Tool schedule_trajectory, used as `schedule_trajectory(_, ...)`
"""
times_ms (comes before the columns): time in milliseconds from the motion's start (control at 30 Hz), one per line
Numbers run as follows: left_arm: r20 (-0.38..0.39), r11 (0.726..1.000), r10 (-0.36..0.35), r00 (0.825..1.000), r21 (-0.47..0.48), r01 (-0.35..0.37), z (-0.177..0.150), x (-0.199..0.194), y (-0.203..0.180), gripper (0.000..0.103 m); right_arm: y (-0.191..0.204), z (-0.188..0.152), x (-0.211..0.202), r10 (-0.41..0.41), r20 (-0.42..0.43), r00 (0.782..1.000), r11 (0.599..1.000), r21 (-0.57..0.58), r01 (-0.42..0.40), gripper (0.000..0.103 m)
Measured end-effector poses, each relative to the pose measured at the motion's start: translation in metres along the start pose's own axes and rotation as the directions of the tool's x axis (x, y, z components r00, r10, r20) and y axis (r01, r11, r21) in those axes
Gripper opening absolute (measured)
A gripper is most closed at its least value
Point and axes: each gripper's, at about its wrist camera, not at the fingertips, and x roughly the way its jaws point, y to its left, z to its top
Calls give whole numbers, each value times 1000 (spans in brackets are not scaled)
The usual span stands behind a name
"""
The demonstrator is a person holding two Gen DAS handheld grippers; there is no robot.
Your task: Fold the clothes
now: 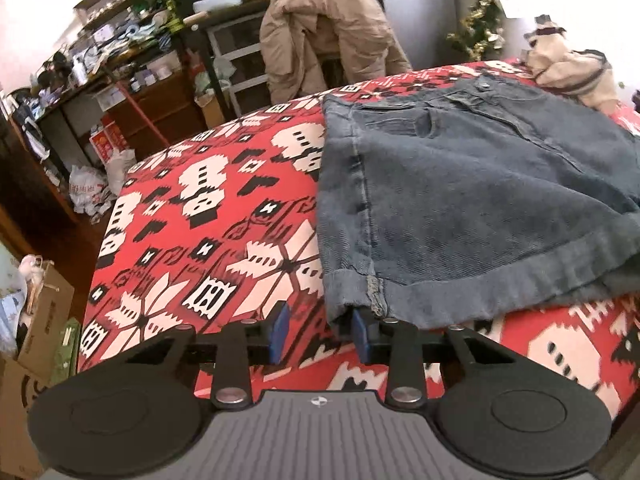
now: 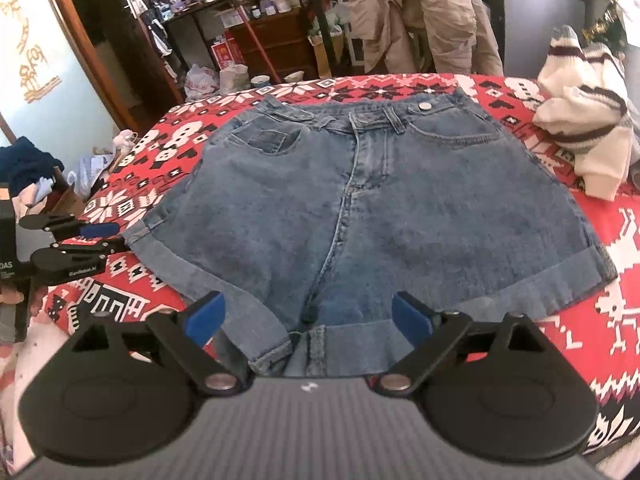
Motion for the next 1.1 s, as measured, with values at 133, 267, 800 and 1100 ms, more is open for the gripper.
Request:
schedule_trajectory(133,-19,997,-24,1000,-75,23,6,7,3,5,6,-4,-1,5,-2,1000,999,-37,-5,84)
schedule_trajectory(267,29,995,34,999,-100,-31,11,-8,4,5,20,-10,0,17,-26,1000,994,-106,-20,16)
schedule_trajectory(800,-24,975,-21,999,-222,16,3,-2,29,5,56,-21,16,33,-79,996,953,-299,-55,48)
schedule_trajectory(1100,-13,968,-40,999,-248,35,3,-7,33,5,80,-37,37,-95,-129,987,865,-502,18,6)
